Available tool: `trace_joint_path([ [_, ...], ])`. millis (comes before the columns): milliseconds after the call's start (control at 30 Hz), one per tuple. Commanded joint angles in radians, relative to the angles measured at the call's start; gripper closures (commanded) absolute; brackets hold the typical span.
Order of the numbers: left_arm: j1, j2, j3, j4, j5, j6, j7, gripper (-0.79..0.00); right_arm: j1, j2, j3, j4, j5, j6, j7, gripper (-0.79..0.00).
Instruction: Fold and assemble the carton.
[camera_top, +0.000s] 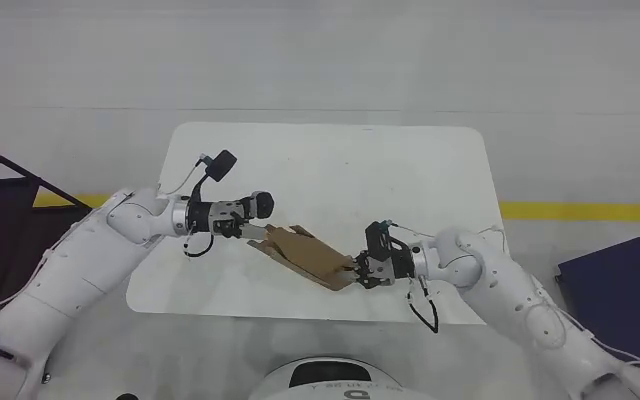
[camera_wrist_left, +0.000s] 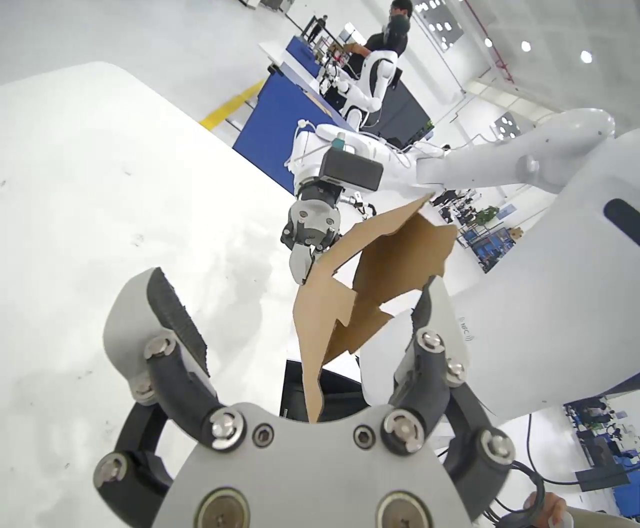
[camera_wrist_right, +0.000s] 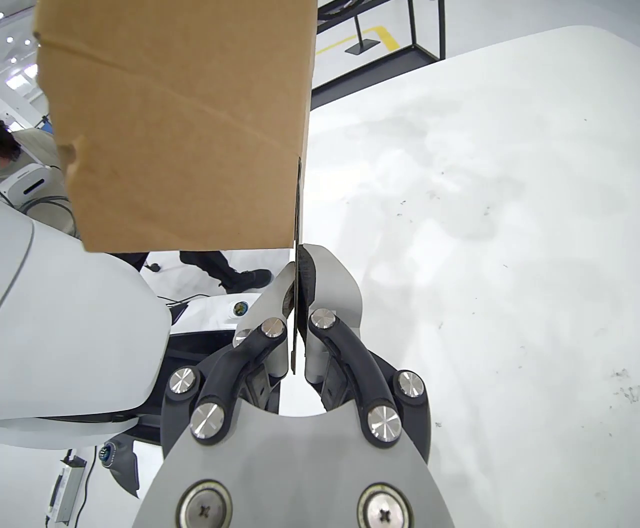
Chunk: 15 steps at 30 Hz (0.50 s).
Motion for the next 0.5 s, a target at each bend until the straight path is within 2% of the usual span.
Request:
trace_joint_path([
  [0,-0.008,0.011,0.023,-0.012,0.007,0.000,0.000,-0.785,0.016,0.003,-0.018,0.001,0.018,0.000,0.006,0.000],
  [133,-0.028,0.033,0.063,-0.027,0.010,0.000,0.000,-0.785,0.044,0.010,-0.052,0.008,0.051,0.000,0.005,0.000],
  [200,-0.037,0.044,0.079,-0.028,0.018,0.000,0.000,-0.659,0.055,0.014,-0.067,0.014,0.065,0.000,0.005,0.000],
  [300,-0.047,0.058,0.100,-0.032,0.017,0.000,0.000,-0.419,0.071,0.019,-0.089,0.021,0.084,0.000,0.006,0.000],
  [333,-0.051,0.062,0.106,-0.034,0.016,0.000,0.000,-0.385,0.076,0.020,-0.097,0.023,0.088,0.000,0.006,0.000],
  [467,-0.061,0.074,0.122,-0.039,-0.001,0.000,0.000,-0.382,0.095,0.023,-0.127,0.029,0.096,0.000,0.013,0.000],
])
